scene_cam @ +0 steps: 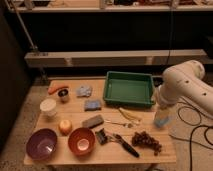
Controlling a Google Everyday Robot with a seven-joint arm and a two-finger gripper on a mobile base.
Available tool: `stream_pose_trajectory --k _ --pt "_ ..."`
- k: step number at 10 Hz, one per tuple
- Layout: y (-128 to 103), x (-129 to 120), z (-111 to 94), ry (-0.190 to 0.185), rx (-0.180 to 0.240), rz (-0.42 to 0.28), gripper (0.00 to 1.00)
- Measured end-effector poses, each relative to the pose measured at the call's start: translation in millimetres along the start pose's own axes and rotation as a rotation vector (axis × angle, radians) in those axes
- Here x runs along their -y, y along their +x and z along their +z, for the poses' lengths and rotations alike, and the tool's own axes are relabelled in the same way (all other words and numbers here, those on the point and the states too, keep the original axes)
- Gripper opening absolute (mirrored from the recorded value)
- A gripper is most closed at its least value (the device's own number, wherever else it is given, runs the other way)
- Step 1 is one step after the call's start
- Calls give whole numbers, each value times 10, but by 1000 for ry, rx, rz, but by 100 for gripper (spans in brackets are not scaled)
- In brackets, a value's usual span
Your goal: Wipe table surface with sponge
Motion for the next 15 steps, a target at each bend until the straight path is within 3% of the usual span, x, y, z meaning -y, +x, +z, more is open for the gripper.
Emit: stream_pose_trajectory --k 6,12,15 --pt "-1452 341 35 88 167 -176 65" --pt "-1440 343 31 92 167 -172 65" --pt "-1496 379 9 103 200 -180 65"
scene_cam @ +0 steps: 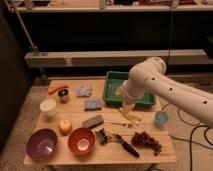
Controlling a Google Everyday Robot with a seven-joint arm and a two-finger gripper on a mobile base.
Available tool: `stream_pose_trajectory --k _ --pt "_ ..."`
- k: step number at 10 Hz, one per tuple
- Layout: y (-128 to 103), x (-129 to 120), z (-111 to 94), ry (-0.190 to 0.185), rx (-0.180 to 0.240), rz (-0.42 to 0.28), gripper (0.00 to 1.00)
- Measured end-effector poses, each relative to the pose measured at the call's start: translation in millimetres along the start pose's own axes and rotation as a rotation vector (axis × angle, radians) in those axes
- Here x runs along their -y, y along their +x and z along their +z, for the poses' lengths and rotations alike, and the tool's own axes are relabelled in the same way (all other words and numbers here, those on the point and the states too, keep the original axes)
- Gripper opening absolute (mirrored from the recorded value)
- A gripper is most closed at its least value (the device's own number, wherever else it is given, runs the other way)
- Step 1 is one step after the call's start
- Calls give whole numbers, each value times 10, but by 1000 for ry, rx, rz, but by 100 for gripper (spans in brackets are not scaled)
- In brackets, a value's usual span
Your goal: Wipe table surface with sponge
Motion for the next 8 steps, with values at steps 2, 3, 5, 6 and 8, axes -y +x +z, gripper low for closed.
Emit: stream_pose_trajectory --k 2,3,5,6,8 --pt "-185 268 -27 30 92 -13 65" --pt "-341 427 -13 39 126 -20 65" --pt "-679 703 111 33 169 -30 65" --pt "-828 828 209 23 180 -31 65" --pt "-1030 922 533 -34 181 -35 65"
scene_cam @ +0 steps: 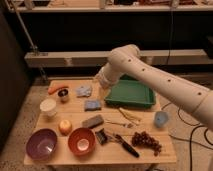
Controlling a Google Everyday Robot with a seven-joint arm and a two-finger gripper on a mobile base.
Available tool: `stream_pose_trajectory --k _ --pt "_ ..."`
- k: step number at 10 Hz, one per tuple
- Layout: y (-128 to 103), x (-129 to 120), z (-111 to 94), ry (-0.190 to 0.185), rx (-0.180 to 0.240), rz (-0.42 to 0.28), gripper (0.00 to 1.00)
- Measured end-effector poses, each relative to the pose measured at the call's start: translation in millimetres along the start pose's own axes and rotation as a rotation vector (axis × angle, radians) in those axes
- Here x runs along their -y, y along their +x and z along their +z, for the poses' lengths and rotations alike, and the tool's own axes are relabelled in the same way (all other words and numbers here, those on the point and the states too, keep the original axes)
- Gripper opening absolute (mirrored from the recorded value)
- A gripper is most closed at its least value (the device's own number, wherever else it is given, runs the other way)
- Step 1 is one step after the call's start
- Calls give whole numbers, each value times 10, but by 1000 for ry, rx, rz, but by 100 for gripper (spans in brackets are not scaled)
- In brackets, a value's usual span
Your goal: Wipe table surface with sponge
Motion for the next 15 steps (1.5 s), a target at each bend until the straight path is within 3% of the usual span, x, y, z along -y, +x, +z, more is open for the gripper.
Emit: stream_pose_trajectory --k 5,8,12,15 --pt "166 -58 792 -68 -47 9 65" --pt "146 101 1113 -70 -120 -10 65" --pt "257 100 1490 -102 -135 9 65" --pt "373 104 1656 -134 -135 25 65"
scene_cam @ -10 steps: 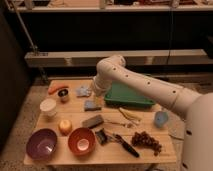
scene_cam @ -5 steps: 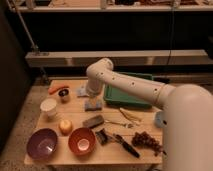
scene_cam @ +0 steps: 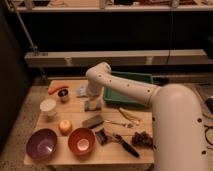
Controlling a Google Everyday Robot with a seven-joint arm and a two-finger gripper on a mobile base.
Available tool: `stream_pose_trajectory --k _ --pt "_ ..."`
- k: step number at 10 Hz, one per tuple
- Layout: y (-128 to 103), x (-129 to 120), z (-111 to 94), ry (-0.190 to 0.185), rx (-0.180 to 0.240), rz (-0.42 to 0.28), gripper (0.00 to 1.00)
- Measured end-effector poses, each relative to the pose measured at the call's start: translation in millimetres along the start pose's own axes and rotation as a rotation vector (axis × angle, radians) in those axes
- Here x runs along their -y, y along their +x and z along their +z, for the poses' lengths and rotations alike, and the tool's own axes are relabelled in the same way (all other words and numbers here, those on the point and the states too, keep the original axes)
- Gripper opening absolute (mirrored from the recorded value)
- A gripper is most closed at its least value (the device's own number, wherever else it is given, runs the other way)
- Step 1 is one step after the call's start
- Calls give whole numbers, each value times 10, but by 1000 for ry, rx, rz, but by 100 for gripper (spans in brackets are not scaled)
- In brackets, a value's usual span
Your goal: Wipe table surface with sponge
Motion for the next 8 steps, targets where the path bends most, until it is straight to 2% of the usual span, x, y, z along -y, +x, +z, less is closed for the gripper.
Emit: stream_pose_trajectory --k 4,8 --pt "160 21 194 -36 -16 34 65" --pt "375 24 351 -60 15 137 65"
